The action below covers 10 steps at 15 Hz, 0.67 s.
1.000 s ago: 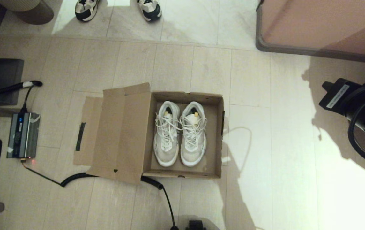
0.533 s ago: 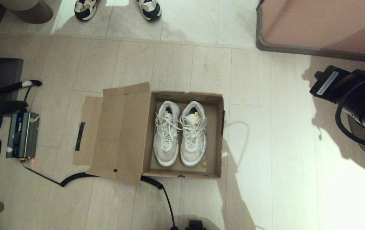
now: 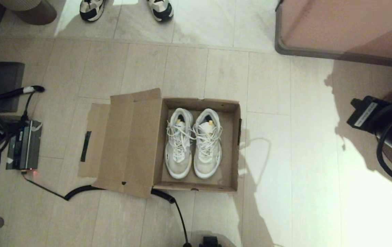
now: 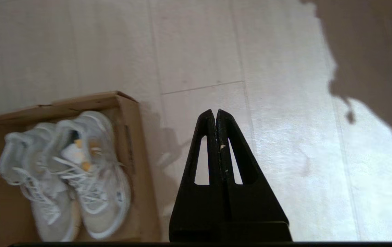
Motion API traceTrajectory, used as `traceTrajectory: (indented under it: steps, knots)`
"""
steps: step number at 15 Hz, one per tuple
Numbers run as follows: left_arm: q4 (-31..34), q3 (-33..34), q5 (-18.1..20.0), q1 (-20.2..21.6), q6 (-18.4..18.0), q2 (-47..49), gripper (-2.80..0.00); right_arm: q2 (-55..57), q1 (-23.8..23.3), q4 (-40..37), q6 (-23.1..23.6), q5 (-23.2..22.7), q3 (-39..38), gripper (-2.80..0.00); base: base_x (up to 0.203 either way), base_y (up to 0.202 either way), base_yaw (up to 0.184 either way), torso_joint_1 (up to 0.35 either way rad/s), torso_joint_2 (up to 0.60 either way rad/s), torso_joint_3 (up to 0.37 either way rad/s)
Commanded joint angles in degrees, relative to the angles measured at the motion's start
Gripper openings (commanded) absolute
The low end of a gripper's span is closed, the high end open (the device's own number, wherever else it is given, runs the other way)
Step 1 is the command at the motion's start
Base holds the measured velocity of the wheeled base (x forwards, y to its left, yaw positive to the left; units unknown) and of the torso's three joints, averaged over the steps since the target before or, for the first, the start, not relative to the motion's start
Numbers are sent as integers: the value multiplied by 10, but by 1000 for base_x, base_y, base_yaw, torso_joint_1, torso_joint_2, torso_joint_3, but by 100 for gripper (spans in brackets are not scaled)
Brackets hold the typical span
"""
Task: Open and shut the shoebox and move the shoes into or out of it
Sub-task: Close the shoe box
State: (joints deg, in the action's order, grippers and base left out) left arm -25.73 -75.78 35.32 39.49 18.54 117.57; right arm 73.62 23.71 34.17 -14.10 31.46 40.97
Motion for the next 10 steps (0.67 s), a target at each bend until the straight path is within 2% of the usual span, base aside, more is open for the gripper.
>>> traceTrajectory:
  steps: [1, 2, 6, 8, 10]
  knots:
    - [-23, -54, 4, 16, 1, 109, 0, -27, -9, 2, 0, 2, -25, -280, 0, 0, 0, 0, 0, 0]
    - [-35, -87, 8, 18, 1, 138, 0, -30, -10, 2, 0, 2, -34, -280, 0, 0, 0, 0, 0, 0]
    - [-50, -203, 58, 19, 0, 237, 0, -26, -10, 0, 1, 2, -44, -280, 0, 0, 0, 0, 0, 0]
    - [-75, -229, 74, 11, -1, 280, 0, -27, -10, -13, 1, 2, -52, -280, 0, 0, 0, 0, 0, 0]
    - [-104, -211, 78, -12, 3, 289, 0, -18, -10, -15, 1, 1, -53, -280, 0, 0, 0, 0, 0, 0]
